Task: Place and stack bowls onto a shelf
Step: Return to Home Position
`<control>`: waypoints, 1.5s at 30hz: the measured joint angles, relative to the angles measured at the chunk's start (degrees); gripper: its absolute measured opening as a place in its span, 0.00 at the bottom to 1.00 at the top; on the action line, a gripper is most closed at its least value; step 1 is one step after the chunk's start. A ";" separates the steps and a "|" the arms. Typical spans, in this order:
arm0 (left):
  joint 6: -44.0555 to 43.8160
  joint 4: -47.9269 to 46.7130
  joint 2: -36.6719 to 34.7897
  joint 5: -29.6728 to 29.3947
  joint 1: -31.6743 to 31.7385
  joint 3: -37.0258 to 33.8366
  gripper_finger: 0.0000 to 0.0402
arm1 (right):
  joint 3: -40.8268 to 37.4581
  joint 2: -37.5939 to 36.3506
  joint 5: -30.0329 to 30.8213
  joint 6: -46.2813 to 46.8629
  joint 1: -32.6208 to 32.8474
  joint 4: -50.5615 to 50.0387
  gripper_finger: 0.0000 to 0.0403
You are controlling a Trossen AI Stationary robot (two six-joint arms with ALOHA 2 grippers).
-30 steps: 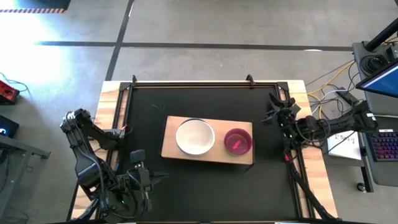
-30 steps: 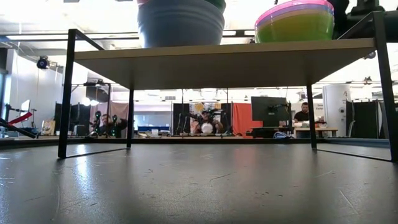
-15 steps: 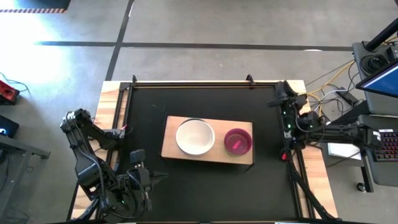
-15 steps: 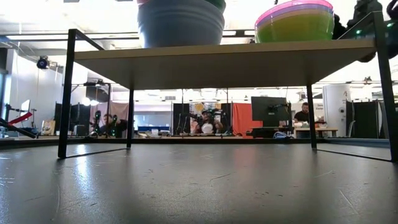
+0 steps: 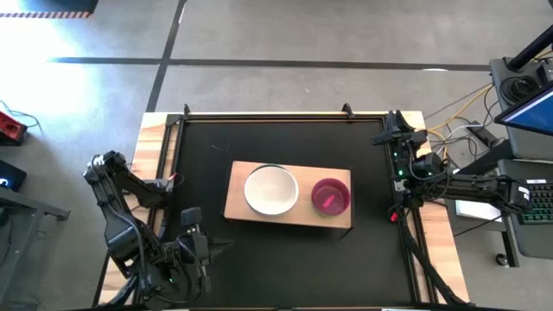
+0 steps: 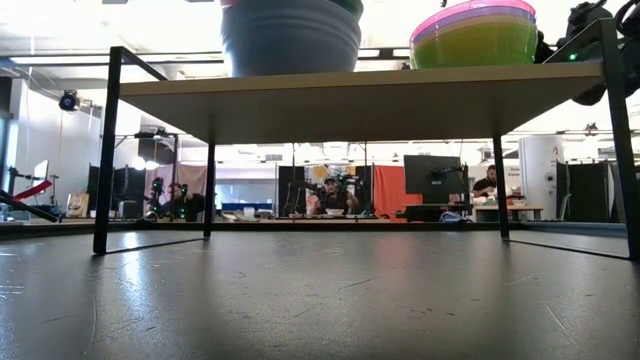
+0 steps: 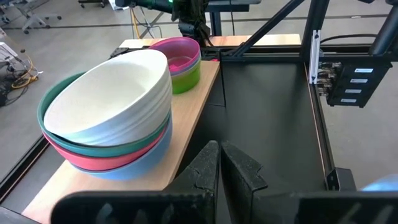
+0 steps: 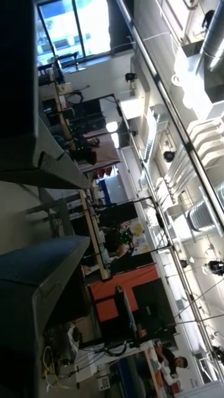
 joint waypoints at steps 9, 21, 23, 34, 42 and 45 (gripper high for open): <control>0.22 0.00 0.00 -0.01 0.01 0.00 0.00 | -0.02 -1.76 -0.16 0.03 -0.01 -2.03 0.31; 0.00 0.04 0.00 0.01 0.00 0.00 0.00 | -0.04 -14.62 -1.03 0.03 -7.78 -7.01 0.31; 0.00 0.04 0.00 0.01 0.00 0.00 0.00 | -0.07 -17.16 -1.03 0.11 -8.66 -7.14 0.31; -0.02 0.07 0.00 0.01 0.01 0.00 0.00 | -0.07 -30.13 -1.01 0.02 -9.03 -7.06 0.31; -0.02 0.07 0.00 0.01 0.00 0.00 0.00 | -0.07 -32.59 -0.99 0.02 -9.03 -7.06 0.31; -0.02 0.07 0.00 0.02 0.01 0.00 0.00 | -0.07 -31.97 -1.00 0.13 -9.03 -7.30 0.31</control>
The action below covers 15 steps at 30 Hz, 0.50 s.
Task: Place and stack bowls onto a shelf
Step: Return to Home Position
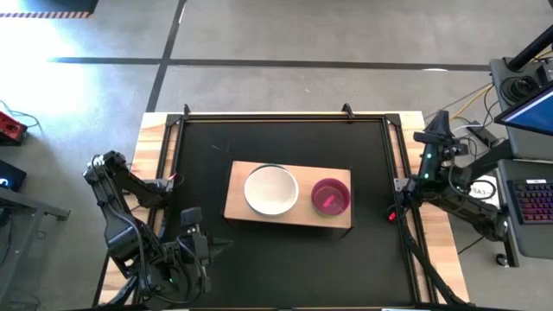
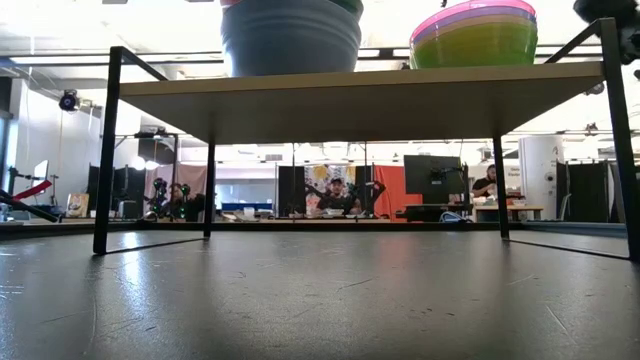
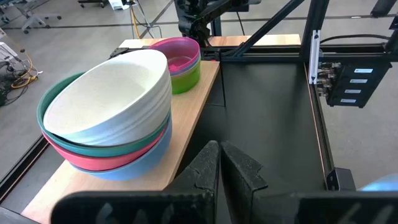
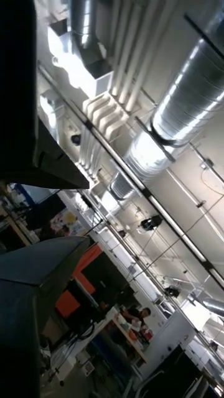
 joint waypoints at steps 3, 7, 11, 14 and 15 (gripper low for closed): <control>0.00 0.00 0.00 0.02 0.00 0.00 0.00 | 0.00 1.51 0.02 -0.06 0.00 -2.91 0.31; 0.00 0.02 0.00 0.02 0.00 0.00 0.00 | 0.00 3.25 0.01 -0.05 0.01 -6.88 0.31; 0.00 0.02 0.02 0.02 -0.02 0.00 0.00 | 0.00 3.42 0.01 -0.06 0.04 -12.24 0.31; 0.02 0.00 0.02 0.02 -0.02 0.00 0.00 | -0.02 3.40 0.00 -0.09 0.04 -16.94 0.31; 0.04 0.00 0.02 0.02 -0.02 0.00 0.00 | -0.02 3.40 0.00 -0.02 0.04 -18.66 0.31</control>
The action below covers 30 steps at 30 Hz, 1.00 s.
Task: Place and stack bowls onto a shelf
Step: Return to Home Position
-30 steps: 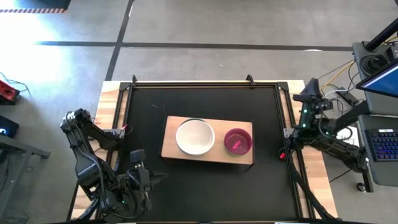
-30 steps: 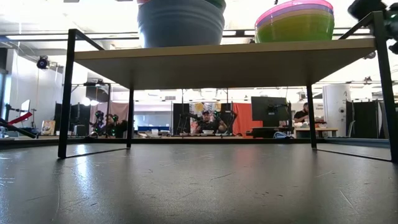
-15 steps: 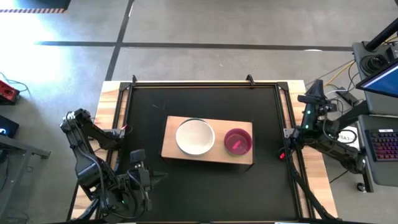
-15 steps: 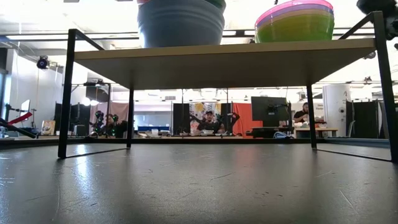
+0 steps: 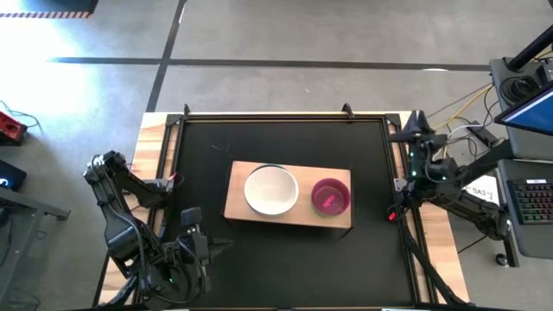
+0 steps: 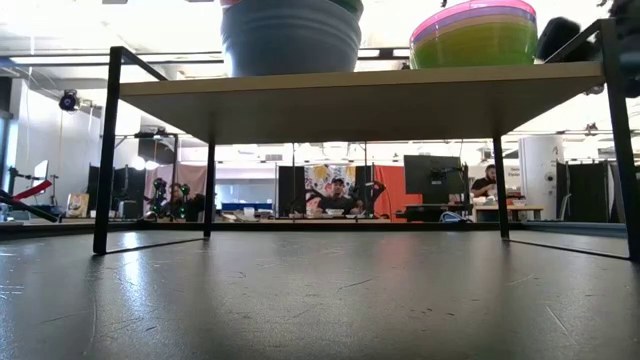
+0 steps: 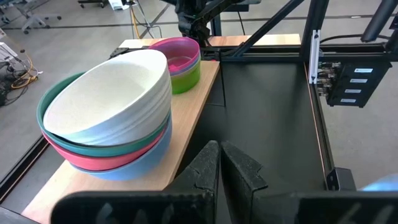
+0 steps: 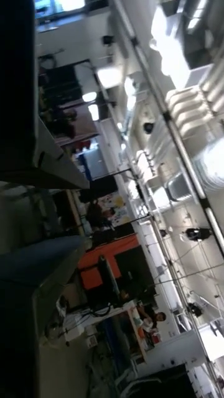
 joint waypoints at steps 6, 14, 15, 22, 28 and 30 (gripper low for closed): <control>0.15 0.00 0.00 0.00 0.01 0.00 0.00 | -0.08 0.00 0.00 -0.05 0.00 -8.16 0.31; 0.16 -0.02 0.00 0.00 0.01 0.00 0.00 | -1.05 -0.04 0.00 -0.01 0.00 -18.56 0.31; 0.16 -0.02 0.00 0.00 0.01 0.00 0.00 | -1.05 -0.04 0.00 -0.07 0.00 -21.22 0.31; 0.01 -0.02 0.02 0.00 0.02 0.00 0.00 | -1.05 -0.04 0.00 -0.05 0.00 -32.31 0.31; -0.02 -0.02 0.04 0.00 0.02 0.00 0.00 | -1.07 0.13 -0.02 -0.03 0.00 -33.88 0.31; 0.05 -0.03 0.04 -0.01 0.03 0.00 0.00 | -1.07 0.13 -0.02 -0.04 0.00 -33.88 0.31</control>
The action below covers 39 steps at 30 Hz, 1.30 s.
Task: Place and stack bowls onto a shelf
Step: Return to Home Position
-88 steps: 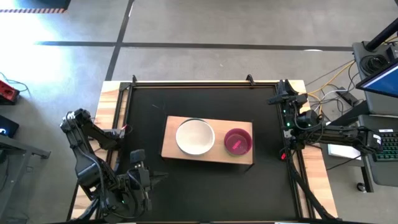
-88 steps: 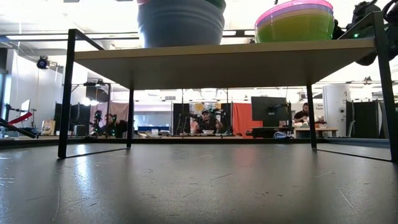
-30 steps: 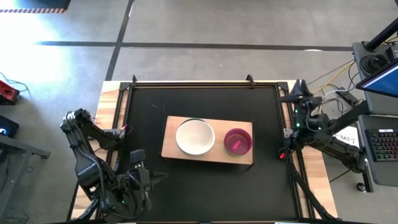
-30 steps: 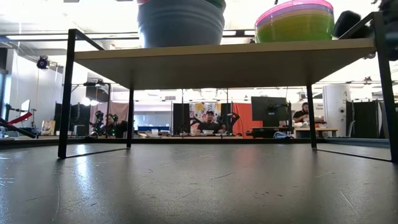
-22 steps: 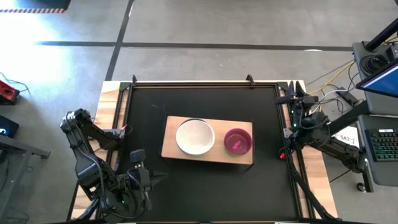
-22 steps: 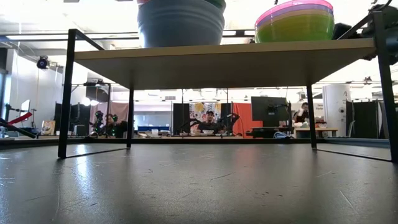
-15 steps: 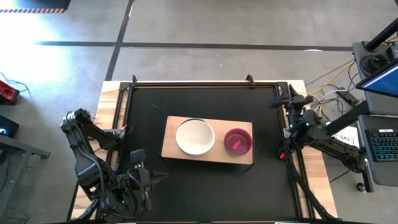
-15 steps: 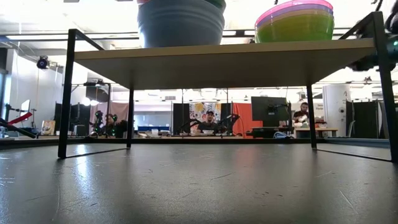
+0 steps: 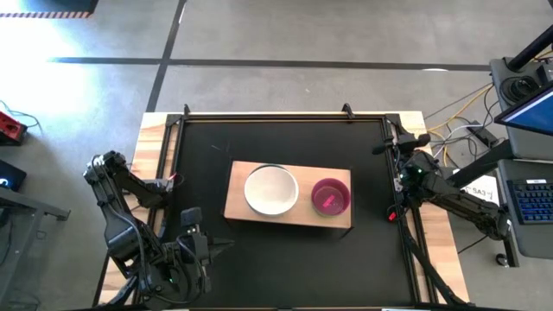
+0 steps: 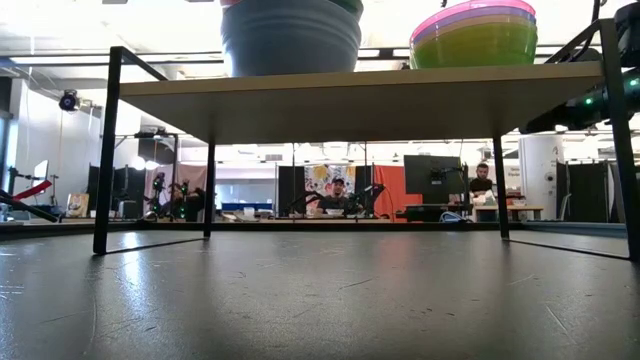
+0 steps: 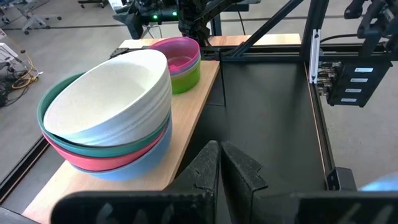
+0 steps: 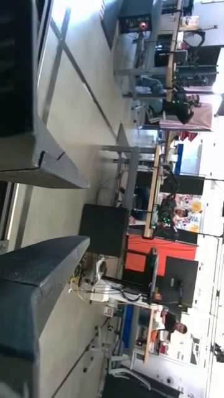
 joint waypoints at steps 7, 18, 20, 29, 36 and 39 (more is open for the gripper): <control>0.96 -0.06 0.00 -1.45 1.41 -0.31 0.00 | -0.02 0.00 0.00 0.06 0.00 0.02 0.31; 0.13 2.73 0.04 3.44 2.77 -6.98 0.00 | -0.04 0.00 0.01 -0.01 0.00 0.02 0.31; 1.02 3.65 0.04 4.52 3.13 -9.79 0.00 | -0.04 0.00 0.01 0.05 0.00 0.01 0.31; 12.76 22.56 -10.80 7.26 5.38 -29.75 0.00 | -0.04 0.02 0.00 -0.04 0.00 -0.04 0.31; 21.50 45.81 -29.55 7.91 8.36 -51.10 0.00 | -0.07 0.02 0.01 0.04 0.00 -0.07 0.31; 19.18 47.87 -36.26 7.61 11.95 -58.14 0.00 | -0.07 0.02 0.02 0.05 0.00 -0.07 0.31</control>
